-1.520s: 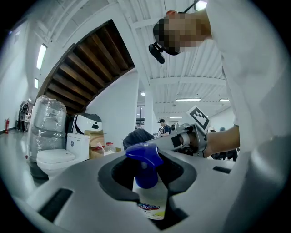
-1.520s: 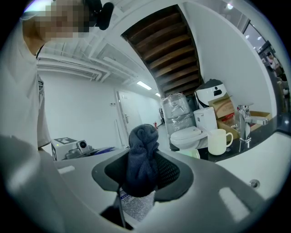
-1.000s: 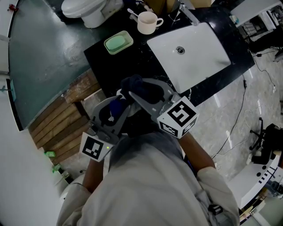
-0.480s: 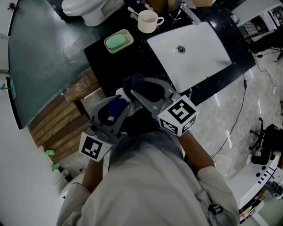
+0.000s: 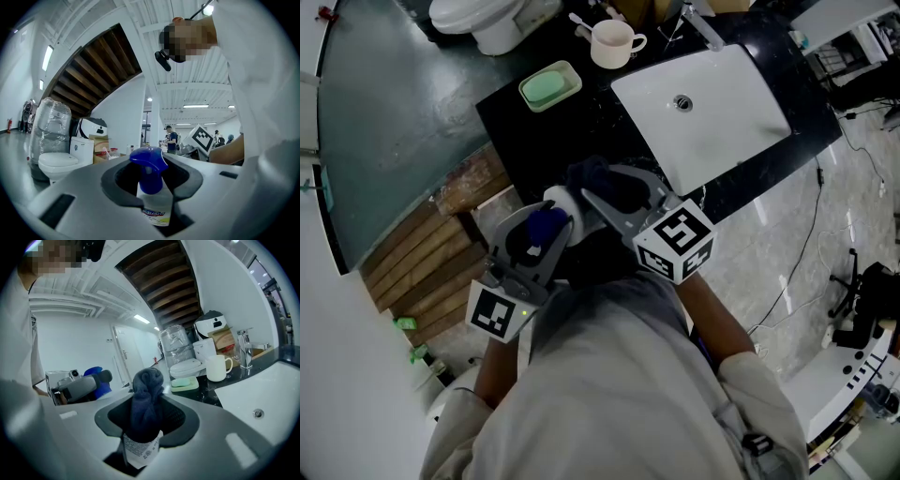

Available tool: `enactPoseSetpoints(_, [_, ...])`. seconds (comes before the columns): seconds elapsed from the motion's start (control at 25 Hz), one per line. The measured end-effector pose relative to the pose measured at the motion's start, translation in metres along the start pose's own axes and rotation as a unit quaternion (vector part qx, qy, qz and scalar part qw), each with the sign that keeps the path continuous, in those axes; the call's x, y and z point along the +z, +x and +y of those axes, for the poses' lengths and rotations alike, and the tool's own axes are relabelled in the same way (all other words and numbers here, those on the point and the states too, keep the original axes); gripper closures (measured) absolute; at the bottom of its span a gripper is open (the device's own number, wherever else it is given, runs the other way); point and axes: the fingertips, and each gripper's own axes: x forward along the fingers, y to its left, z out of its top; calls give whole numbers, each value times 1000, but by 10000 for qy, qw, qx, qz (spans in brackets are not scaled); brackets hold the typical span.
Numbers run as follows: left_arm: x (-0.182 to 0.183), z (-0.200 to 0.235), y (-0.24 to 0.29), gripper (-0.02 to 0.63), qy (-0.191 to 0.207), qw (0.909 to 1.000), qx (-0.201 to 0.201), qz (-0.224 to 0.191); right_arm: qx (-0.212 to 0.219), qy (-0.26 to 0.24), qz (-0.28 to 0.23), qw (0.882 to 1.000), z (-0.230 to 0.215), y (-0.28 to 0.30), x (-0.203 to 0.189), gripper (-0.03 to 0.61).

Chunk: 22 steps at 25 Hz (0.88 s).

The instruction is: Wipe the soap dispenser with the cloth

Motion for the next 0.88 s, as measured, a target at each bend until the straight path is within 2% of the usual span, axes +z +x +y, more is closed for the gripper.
enactPoseSetpoints(0.88, [-1, 4, -5, 495, -143, 9998, 93, -94, -199, 42, 334, 9992, -17, 4, -29, 445])
